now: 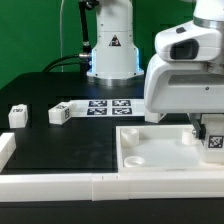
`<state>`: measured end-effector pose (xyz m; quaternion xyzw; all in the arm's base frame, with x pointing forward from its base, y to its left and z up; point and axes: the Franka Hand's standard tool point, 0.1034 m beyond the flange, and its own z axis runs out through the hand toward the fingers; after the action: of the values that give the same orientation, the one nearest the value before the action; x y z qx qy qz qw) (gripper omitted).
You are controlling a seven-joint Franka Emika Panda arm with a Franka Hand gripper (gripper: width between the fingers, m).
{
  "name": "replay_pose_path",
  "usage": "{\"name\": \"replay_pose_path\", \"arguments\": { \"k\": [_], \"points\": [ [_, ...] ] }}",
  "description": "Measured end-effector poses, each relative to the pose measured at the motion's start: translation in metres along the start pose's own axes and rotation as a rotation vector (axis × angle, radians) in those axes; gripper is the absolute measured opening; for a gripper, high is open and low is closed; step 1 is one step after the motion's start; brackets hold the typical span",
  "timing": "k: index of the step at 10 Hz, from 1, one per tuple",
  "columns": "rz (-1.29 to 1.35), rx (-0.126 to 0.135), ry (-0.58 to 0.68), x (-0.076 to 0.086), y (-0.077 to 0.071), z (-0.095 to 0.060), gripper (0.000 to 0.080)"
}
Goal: Assemble one leg
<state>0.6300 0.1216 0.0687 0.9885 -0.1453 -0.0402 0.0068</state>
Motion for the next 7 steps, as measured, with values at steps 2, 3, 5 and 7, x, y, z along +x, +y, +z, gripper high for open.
{"name": "replay_pose_path", "arguments": {
  "k": [2, 3, 5, 7],
  "points": [
    [0.303, 0.005, -0.006, 0.0007, 0.0021, 0.001, 0.0291],
    [0.433, 0.004, -0.005, 0.0007, 0.0018, 0.0011, 0.0291],
    [0.699, -0.002, 0.004, 0.0009, 0.0014, 0.0, 0.0292],
    [0.783, 0.003, -0.001, 0.0008, 0.001, -0.0001, 0.0297]
  ]
}}
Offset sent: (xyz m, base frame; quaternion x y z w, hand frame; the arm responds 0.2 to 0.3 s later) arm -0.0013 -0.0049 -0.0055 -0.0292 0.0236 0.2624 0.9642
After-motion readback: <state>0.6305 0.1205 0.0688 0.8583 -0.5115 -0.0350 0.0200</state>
